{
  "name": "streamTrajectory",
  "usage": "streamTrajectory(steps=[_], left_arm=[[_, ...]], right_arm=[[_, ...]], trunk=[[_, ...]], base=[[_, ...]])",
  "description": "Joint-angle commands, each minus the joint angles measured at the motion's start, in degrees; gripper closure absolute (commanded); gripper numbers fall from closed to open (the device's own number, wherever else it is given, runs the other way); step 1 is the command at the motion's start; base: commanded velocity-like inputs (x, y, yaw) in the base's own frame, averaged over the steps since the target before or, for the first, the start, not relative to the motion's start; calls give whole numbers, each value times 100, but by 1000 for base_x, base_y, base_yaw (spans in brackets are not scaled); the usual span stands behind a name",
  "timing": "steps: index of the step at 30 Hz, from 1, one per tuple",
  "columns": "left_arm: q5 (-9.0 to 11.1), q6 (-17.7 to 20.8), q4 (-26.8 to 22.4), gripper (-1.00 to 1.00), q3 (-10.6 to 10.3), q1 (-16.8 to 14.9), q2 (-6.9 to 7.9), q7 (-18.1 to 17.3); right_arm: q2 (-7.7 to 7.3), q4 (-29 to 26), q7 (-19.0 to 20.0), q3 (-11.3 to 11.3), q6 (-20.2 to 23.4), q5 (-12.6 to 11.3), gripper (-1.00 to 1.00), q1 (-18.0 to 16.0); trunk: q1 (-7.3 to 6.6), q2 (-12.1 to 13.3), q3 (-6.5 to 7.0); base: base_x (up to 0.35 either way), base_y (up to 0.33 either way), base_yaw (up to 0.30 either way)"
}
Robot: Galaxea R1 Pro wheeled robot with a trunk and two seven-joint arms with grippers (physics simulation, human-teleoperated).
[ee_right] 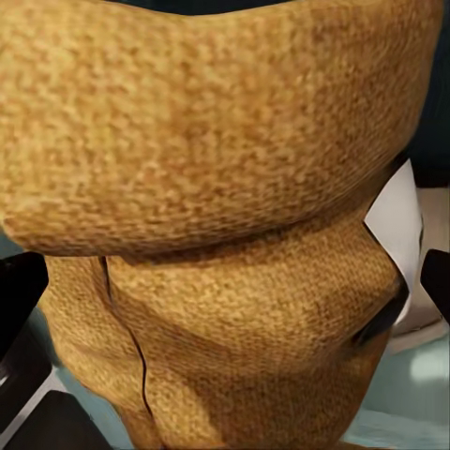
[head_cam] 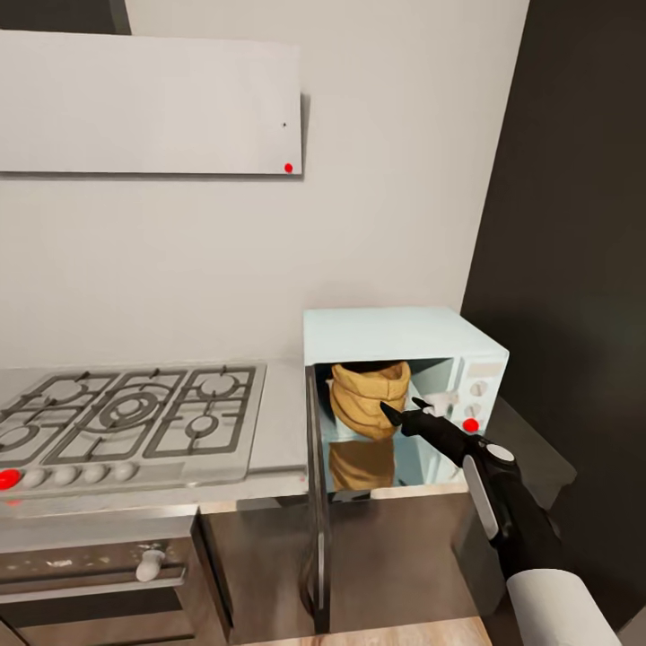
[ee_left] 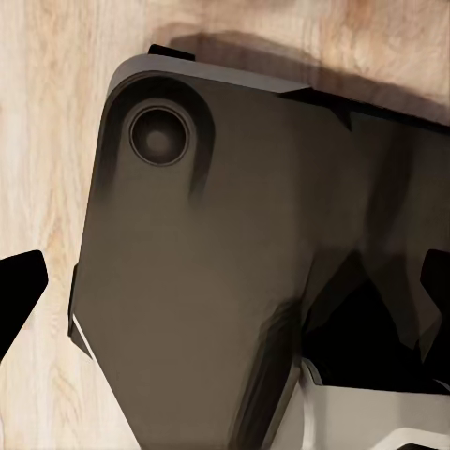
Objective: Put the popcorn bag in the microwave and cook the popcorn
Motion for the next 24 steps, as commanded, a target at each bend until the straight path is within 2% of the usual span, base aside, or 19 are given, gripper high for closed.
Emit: streamTrajectory(steps=[1, 24], left_arm=[[24, -14, 2, -100, 26, -3, -2, -8], [29, -14, 2, -100, 26, -3, -2, -8]], right_arm=[[1, -3, 19, -5, 54, -52, -100, -4], [11, 9, 10, 10, 48, -65, -100, -4]], trunk=[[1, -4, -7], [1, -4, -7]], base=[[82, 0, 0], [88, 0, 0]])
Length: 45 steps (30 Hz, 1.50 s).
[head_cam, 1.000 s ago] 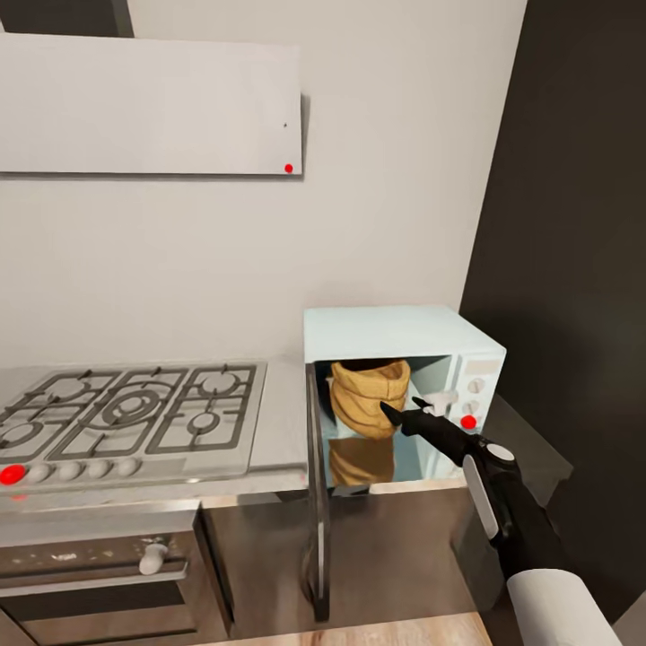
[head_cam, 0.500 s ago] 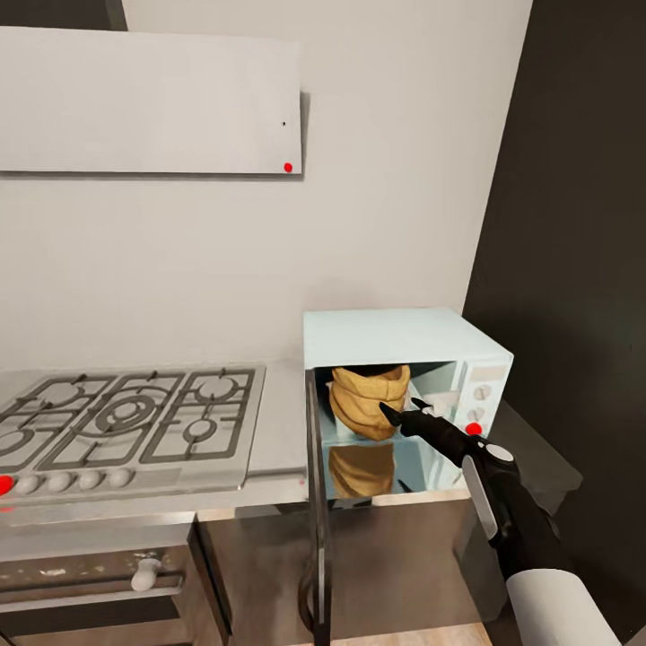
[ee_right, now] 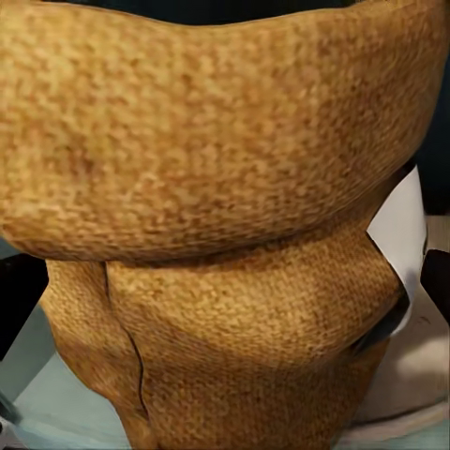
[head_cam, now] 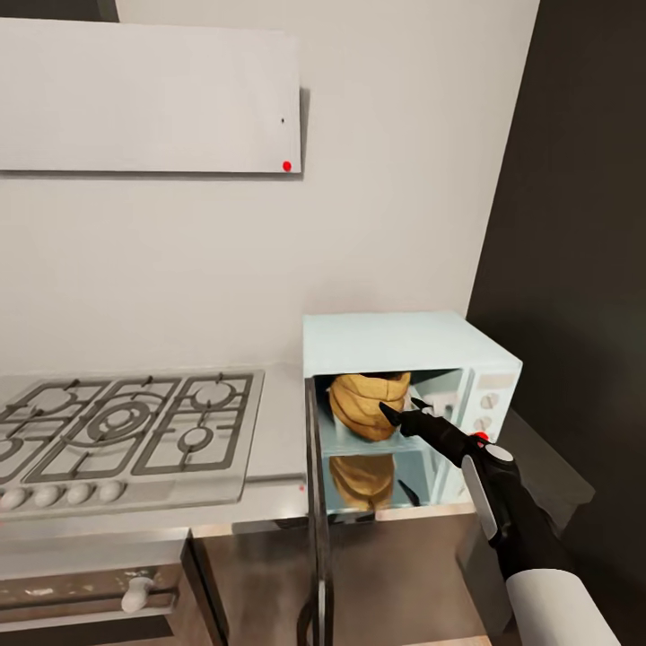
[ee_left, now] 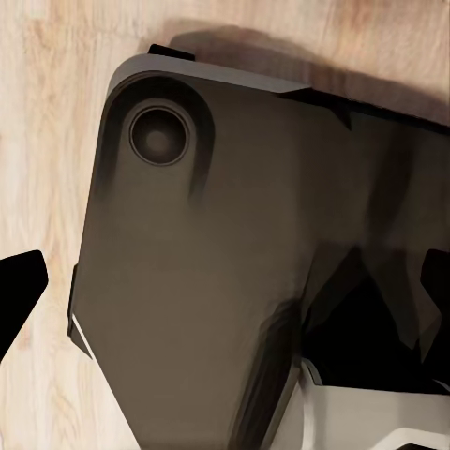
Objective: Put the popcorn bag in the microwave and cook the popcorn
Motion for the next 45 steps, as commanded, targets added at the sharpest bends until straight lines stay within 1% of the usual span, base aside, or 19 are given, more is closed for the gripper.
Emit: streamTrajectory(steps=[1, 7, 8, 11, 12, 15, 20, 24, 25, 27, 28, 29, 31, 36, 45], left_arm=[[23, -14, 2, -100, 26, -3, -2, -9], [21, -14, 2, -100, 26, -3, -2, -10], [22, -14, 2, -100, 26, -3, -2, -12], [18, -14, 2, -100, 26, -3, -2, -9], [16, -14, 2, -100, 26, -3, -2, -9], [16, -14, 2, -100, 26, -3, -2, -8], [16, -14, 2, -100, 26, -3, -2, -8], [15, -14, 2, -100, 26, -3, -2, -11], [15, -14, 2, -100, 26, -3, -2, -13], [14, -14, 2, -100, 26, -3, -2, -9], [14, -14, 2, -100, 26, -3, -2, -13], [14, -14, 2, -100, 26, -3, -2, -12], [14, -14, 2, -100, 26, -3, -2, -15], [14, -14, 2, -100, 32, -3, -8, -11], [14, -14, 2, -100, 35, -3, -19, 9]], right_arm=[[1, 0, 18, -8, 52, -48, -100, -4], [5, 16, -21, -6, 19, -42, -100, -4], [46, 59, -155, -3, -23, -25, -100, -4], [334, 125, -950, 8, -163, 32, -100, -4], [377, 130, -1071, 13, -178, 33, -100, -4], [413, 134, -1163, 25, -192, 34, -100, -4], [423, 135, -1187, 27, -194, 32, -100, -4], [433, 133, -1288, 27, -189, 54, -100, -4], [441, 134, -1345, 27, -189, 59, -100, -4], [494, 135, -1601, 27, -193, 57, -100, -4], [554, 146, -1745, 28, -208, 53, -100, -4], [589, 159, -1802, 30, -238, 53, -100, -4], [635, 180, -1852, 34, -360, 70, -100, -4], [650, 183, -1840, 36, -410, 80, -100, -4], [637, 170, -1837, 36, -414, 79, -100, -4]], trunk=[[1, -4, -7], [1, -4, -7], [1, -4, -7], [1, -4, -7], [1, -4, -7], [1, -4, -7], [1, -4, -7], [1, -4, -7], [1, -4, -7], [1, -4, -7], [1, -4, -7], [1, -4, -7], [1, -4, -7], [1, -4, -7], [1, -4, -7]], base=[[108, 0, 0], [108, 0, 0], [106, 0, 0], [49, 0, 0], [11, 0, 0], [4, 0, 0], [0, 0, 0], [0, 0, 0], [0, 0, 0], [0, 0, 0], [0, 0, 0], [0, 0, 0], [0, 0, 0], [-37, 0, 0], [-320, 0, 0]])
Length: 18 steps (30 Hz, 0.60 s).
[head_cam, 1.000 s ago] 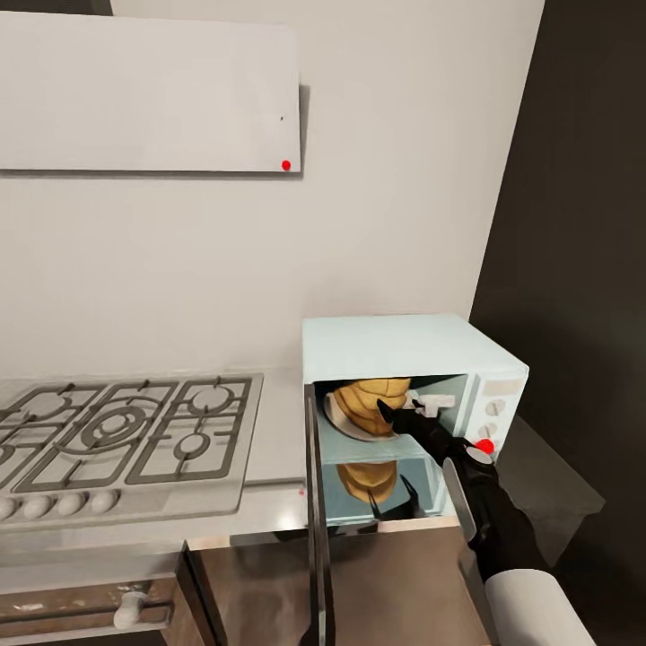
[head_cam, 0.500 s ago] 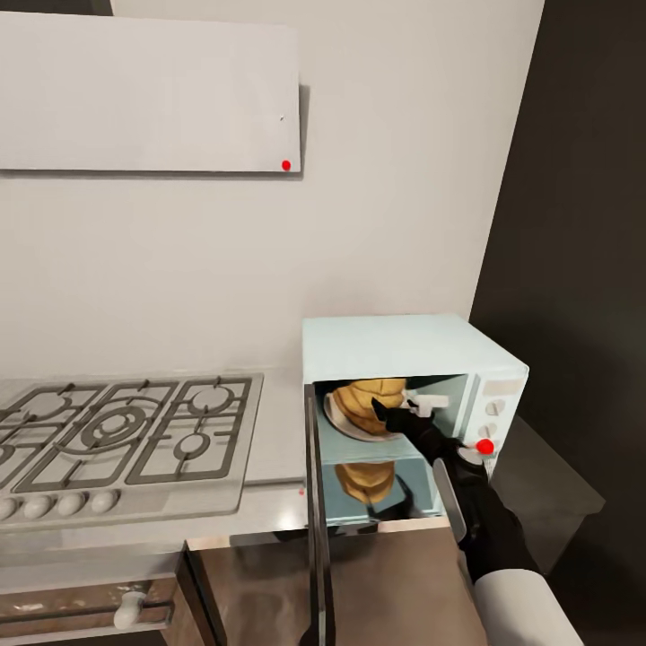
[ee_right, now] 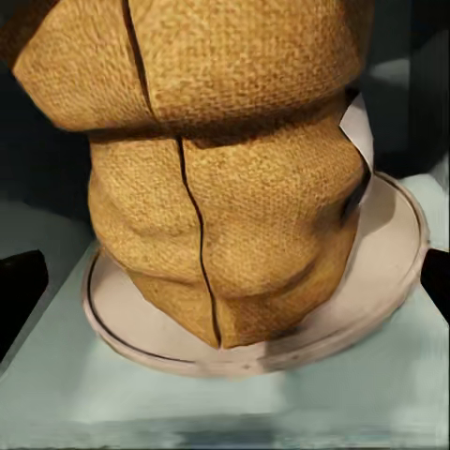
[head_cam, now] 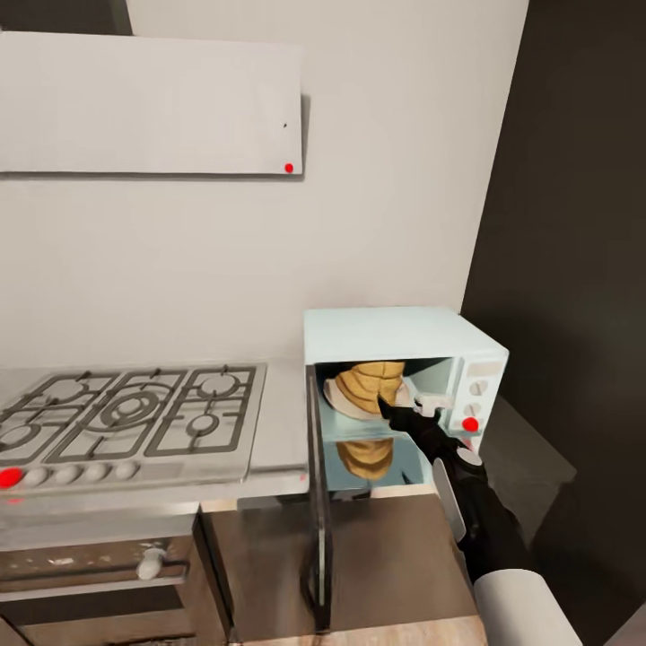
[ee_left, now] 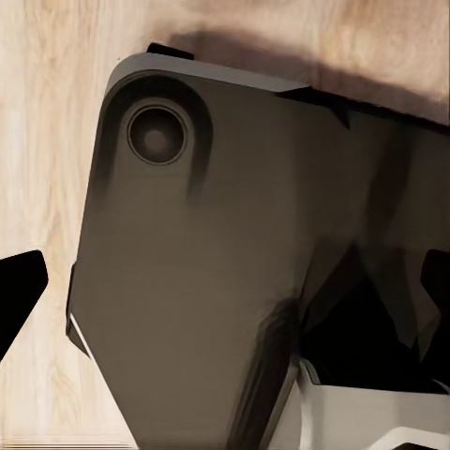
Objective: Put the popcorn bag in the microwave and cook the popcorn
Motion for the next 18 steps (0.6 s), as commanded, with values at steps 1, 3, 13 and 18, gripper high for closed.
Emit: streamTrajectory(steps=[1, 3, 13, 18], left_arm=[[21, -15, 2, -100, 27, -2, -2, -6], [21, -15, 2, -100, 27, -2, -2, -6], [21, -15, -6, -100, 18, -2, 10, -12], [21, -15, -13, -100, 18, -2, 10, -13]], right_arm=[[5, -7, 36, -21, 40, -40, -100, -4], [3, -7, 36, -21, 40, -38, -100, -4], [-232, -47, 1294, 250, 40, -14, -100, -4], [-663, 14, 1920, 255, 90, -41, -100, -4]], trunk=[[-3, -5, -7], [-3, -5, -7], [-3, -5, -7], [-3, -5, -7]], base=[[-345, 0, 0], [-335, 0, 0], [-64, 0, 0], [0, 0, 0]])
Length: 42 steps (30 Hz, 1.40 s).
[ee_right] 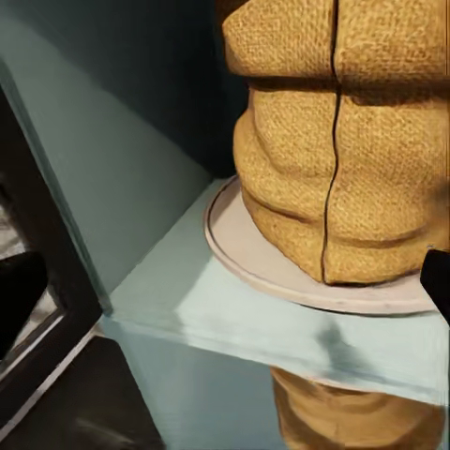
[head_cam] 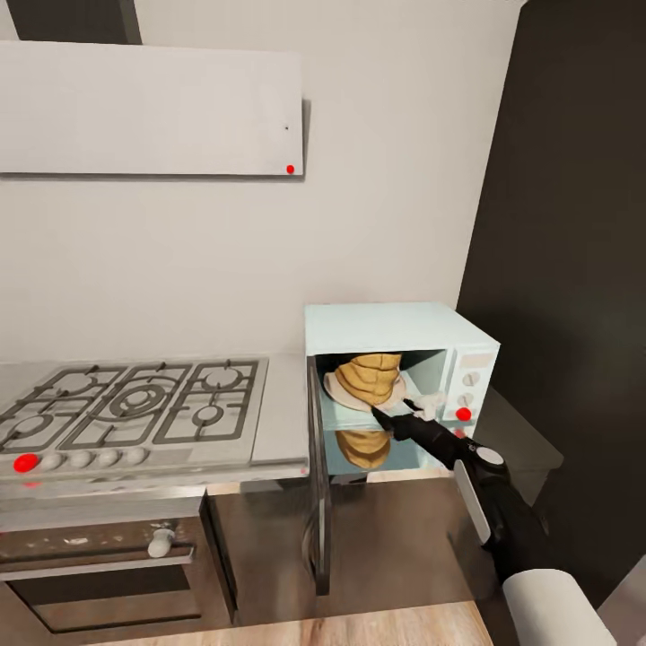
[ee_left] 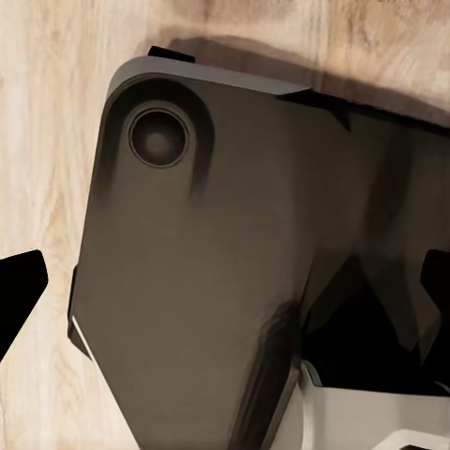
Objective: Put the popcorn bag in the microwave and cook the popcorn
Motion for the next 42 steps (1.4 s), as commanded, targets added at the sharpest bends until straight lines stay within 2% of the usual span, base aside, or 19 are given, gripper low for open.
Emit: streamTrajectory(steps=[1, 2, 4, 7, 10, 14, 16, 19, 21, 23, 25, 26, 29, 32, 35, 38, 41, 42], left_arm=[[22, -16, 1, -100, 26, -3, -3, -12], [22, -19, -4, -100, 26, -3, -6, -17], [22, -22, -14, -100, 31, -3, -12, -20], [22, -24, -10, -100, 34, -3, -13, -19], [22, -24, -9, -100, 34, -3, -14, -17], [22, -24, -9, -100, 34, -3, -14, -17], [22, -24, -11, -100, 34, -3, -14, -17], [29, -24, -14, -100, 36, -3, -7, -17], [30, -24, -11, -100, 39, -3, -6, -14], [35, -24, -11, -100, 41, -3, -5, -10], [39, -22, -15, -100, 43, -3, -4, -9], [41, -18, -13, -100, 38, -3, 1, -9], [47, -16, -13, -100, 35, -3, 3, -9], [48, -15, -17, -100, 34, -3, 4, -9], [54, -16, -24, -100, 39, -3, 4, -9], [89, -22, -26, -100, 42, -3, 4, -3], [318, -22, -27, -100, 33, -3, 10, -9], [381, -21, -27, -100, 34, -3, 11, -12]], right_arm=[[-141, 6, 83, -11, 66, -54, -100, -4], [-275, 25, 103, -14, 82, -65, -100, -4], [-386, 186, 105, -31, 94, -73, -100, -4], [-421, 530, 97, -46, 85, -68, -100, -4], [-433, 605, 100, -48, 84, -67, -100, 10], [-449, 715, 91, -48, 63, -67, -100, 186], [-461, 994, 99, -48, 33, -46, -100, 250], [-515, 1205, 107, -47, 9, 212, -100, 405], [-524, 1285, 97, -48, 6, 295, -100, 518], [-533, 1625, 79, -52, 9, 337, -100, 587], [-544, 2230, 0, -56, 8, 362, -100, 612], [-547, 2646, -119, -51, 4, 372, -100, 617], [-548, 3245, -377, -46, 3, 379, -100, 620], [-548, 4017, -847, -23, -29, 382, -100, 620], [-543, 4925, -1381, -9, -380, 382, -100, 620], [-532, 5655, -1700, -5, -818, 381, -100, 620], [-532, 6338, -1920, -4, -1106, 376, -100, 625], [-539, 6413, -1953, -4, -1153, 375, -100, 664]], trunk=[[0, -5, -7], [0, -5, -7], [0, -5, -7], [0, -5, -7], [0, -5, -7], [0, -5, -7], [0, -5, -7], [0, -5, -7], [0, -5, -7], [0, -5, -7], [0, -5, -7], [0, -5, -7], [0, -5, -7], [0, -5, -7], [0, -5, -7], [0, -5, -7], [0, -5, -7], [0, -5, -7]], base=[[-9, 0, 0], [-132, 0, 0], [-262, 0, 0], [-326, 0, 0], [-343, 0, 0], [-345, 0, 0], [-346, 0, 0], [-346, 0, 0], [-345, 0, 0], [-344, 0, 0], [-228, 0, 0], [-79, 0, 0], [-35, 0, 0], [-7, 0, 0], [-1, 0, 0], [0, 0, 0], [0, 0, 0], [0, 0, 0]])
